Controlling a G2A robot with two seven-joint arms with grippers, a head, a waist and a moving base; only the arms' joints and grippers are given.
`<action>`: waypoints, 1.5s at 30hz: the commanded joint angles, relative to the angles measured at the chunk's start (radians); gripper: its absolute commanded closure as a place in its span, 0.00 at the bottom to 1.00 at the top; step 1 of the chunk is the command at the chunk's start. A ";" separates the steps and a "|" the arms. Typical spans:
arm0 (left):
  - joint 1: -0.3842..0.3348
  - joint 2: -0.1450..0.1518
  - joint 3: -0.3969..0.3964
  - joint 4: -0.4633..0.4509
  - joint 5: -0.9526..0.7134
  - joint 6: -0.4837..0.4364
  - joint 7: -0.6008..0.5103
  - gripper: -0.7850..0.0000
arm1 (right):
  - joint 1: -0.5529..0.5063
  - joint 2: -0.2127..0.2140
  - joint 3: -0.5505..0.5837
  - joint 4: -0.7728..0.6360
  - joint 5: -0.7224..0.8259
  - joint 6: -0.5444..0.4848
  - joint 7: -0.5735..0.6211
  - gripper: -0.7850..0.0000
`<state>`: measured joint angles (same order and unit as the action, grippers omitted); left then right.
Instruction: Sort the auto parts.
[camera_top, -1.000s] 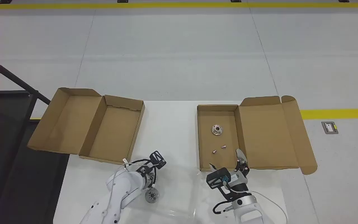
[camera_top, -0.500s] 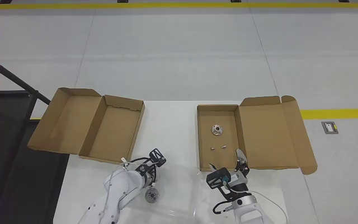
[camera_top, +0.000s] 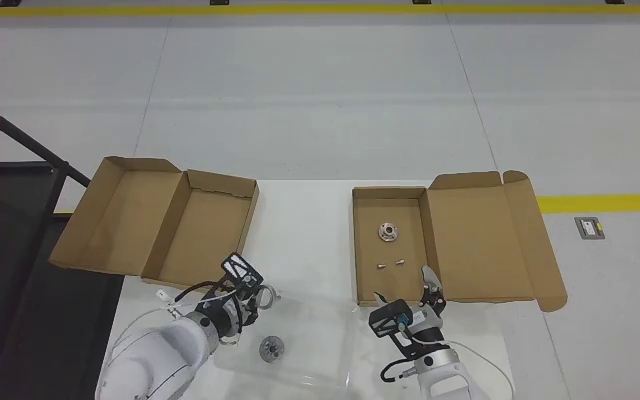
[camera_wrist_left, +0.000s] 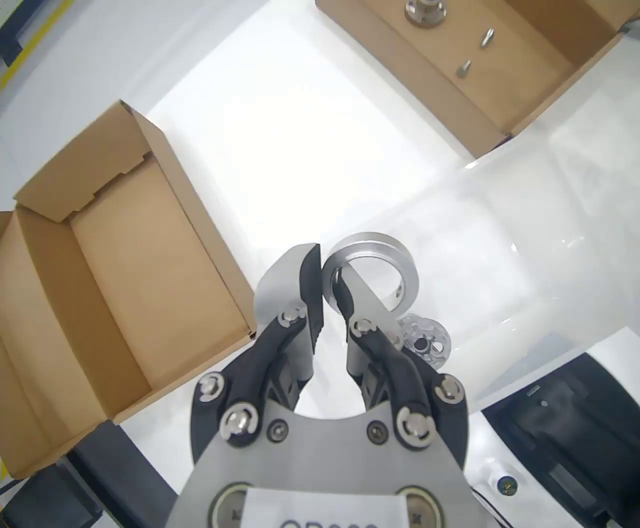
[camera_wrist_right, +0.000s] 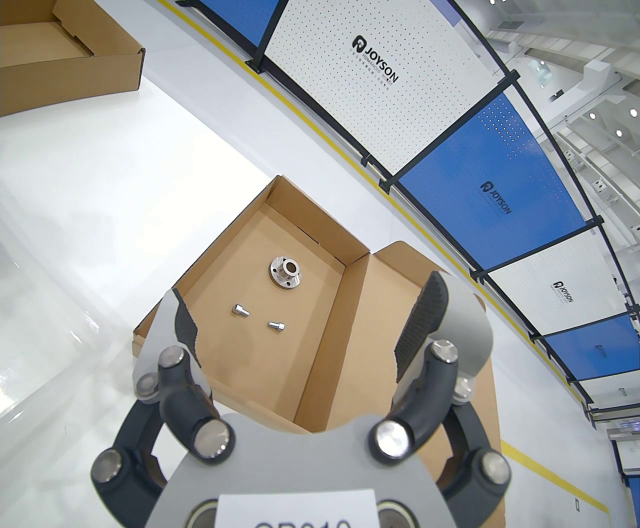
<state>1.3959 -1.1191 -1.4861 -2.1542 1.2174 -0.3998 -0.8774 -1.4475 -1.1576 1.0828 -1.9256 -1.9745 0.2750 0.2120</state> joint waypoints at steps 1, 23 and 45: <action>0.052 0.005 -0.091 -0.045 -0.084 -0.022 0.036 1.00 | 0.000 0.000 0.000 0.000 0.000 0.000 0.000 0.00; -0.242 -0.005 -0.079 0.314 -0.069 0.279 0.002 1.00 | 0.000 0.000 0.000 0.000 0.000 0.000 0.000 0.00; -0.962 -0.123 0.329 1.485 0.004 0.424 0.148 1.00 | 0.000 0.000 0.000 0.000 0.000 0.000 0.000 0.00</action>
<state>0.4465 -1.2361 -1.1689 -0.7005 1.2232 0.0241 -0.7397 -1.4475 -1.1576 1.0828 -1.9256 -1.9745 0.2750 0.2120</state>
